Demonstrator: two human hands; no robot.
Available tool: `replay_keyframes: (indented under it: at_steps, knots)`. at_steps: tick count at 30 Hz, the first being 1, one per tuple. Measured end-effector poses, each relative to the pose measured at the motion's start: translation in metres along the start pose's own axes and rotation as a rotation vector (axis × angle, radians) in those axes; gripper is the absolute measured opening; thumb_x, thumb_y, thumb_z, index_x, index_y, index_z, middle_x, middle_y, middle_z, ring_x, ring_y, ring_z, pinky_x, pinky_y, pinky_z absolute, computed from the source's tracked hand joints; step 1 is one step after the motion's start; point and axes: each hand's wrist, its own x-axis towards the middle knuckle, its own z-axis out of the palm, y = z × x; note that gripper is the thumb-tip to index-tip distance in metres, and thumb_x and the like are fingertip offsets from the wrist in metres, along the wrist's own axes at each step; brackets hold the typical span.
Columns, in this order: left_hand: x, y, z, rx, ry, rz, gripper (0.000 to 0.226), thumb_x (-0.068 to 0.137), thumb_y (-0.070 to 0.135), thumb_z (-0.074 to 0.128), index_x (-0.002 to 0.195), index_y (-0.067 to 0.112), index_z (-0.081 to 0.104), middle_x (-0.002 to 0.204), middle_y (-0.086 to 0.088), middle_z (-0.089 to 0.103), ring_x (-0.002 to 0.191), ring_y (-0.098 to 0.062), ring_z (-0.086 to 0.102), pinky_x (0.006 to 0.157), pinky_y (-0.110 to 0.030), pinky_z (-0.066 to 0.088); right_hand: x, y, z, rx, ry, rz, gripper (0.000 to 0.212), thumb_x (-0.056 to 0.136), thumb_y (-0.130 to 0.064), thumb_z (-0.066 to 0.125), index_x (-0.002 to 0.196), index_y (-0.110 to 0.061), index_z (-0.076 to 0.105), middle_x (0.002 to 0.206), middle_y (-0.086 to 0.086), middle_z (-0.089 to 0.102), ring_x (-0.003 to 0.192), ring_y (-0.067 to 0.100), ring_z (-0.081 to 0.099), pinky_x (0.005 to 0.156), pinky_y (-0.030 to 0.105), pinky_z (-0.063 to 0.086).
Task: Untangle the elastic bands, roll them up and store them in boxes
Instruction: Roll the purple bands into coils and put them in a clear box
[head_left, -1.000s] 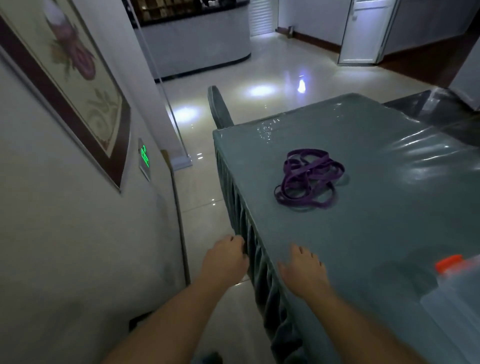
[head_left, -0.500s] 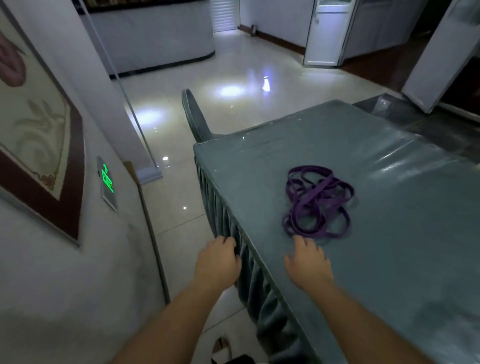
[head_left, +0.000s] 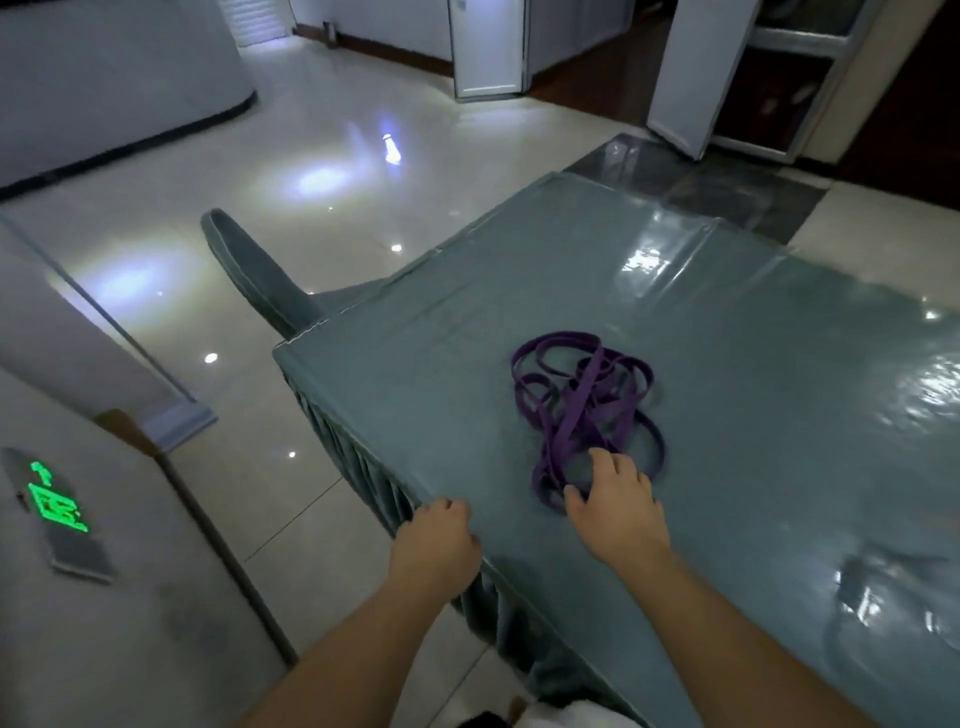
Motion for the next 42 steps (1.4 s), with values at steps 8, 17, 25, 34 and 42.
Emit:
replay_keyframes:
  at_steps: [8, 17, 25, 34, 42]
  knots:
    - [0.077, 0.031, -0.033, 0.071, -0.073, 0.066, 0.039, 0.102, 0.036, 0.046, 0.136, 0.019, 0.053, 0.136, -0.005, 0.056, 0.124, -0.029, 0.054, 0.100, -0.041, 0.049, 0.060, 0.040, 0.007, 0.132, -0.082, 0.226, 0.066, 0.095, -0.052, 0.057, 0.148, -0.020, 0.034, 0.148, 0.013, 0.045, 0.135, 0.039, 0.045, 0.105, 0.052, 0.047]
    - [0.148, 0.060, -0.016, 0.056, -0.263, 0.142, 0.038, 0.100, 0.038, 0.051, 0.131, 0.018, 0.055, 0.134, -0.010, 0.057, 0.122, -0.033, 0.057, 0.104, -0.041, 0.048, 0.086, 0.075, 0.039, 0.371, -0.163, 0.507, 0.079, 0.094, -0.050, 0.066, 0.154, -0.014, 0.029, 0.144, 0.026, 0.049, 0.134, 0.046, 0.049, 0.111, 0.048, 0.043]
    - [0.216, 0.086, 0.000, -0.183, -0.476, 0.166, 0.042, 0.099, 0.052, 0.057, 0.122, 0.018, 0.065, 0.119, -0.007, 0.072, 0.112, -0.030, 0.067, 0.092, -0.034, 0.052, 0.117, 0.059, 0.061, 0.555, -0.134, 0.672, 0.080, 0.088, -0.046, 0.072, 0.150, -0.012, 0.033, 0.134, 0.021, 0.061, 0.123, 0.038, 0.061, 0.103, 0.046, 0.051]
    - [0.255, 0.100, -0.003, -0.566, -0.526, 0.026, 0.016, 0.089, 0.020, 0.069, 0.100, 0.009, 0.066, 0.088, -0.005, 0.072, 0.079, -0.023, 0.067, 0.062, -0.030, 0.049, 0.115, 0.033, 0.082, 0.529, -0.143, 0.739, 0.042, 0.090, -0.030, 0.069, 0.126, -0.014, 0.057, 0.113, 0.014, 0.071, 0.106, 0.033, 0.068, 0.090, 0.037, 0.053]
    - [0.269, 0.098, -0.044, -0.895, -0.558, 0.060, 0.021, 0.101, 0.008, 0.047, 0.097, 0.007, 0.067, 0.075, -0.007, 0.076, 0.079, -0.028, 0.072, 0.082, -0.044, 0.059, 0.125, 0.029, 0.069, 0.852, 0.145, 1.061, 0.064, 0.089, -0.037, 0.069, 0.139, -0.003, 0.050, 0.134, 0.026, 0.059, 0.125, 0.042, 0.058, 0.108, 0.045, 0.046]
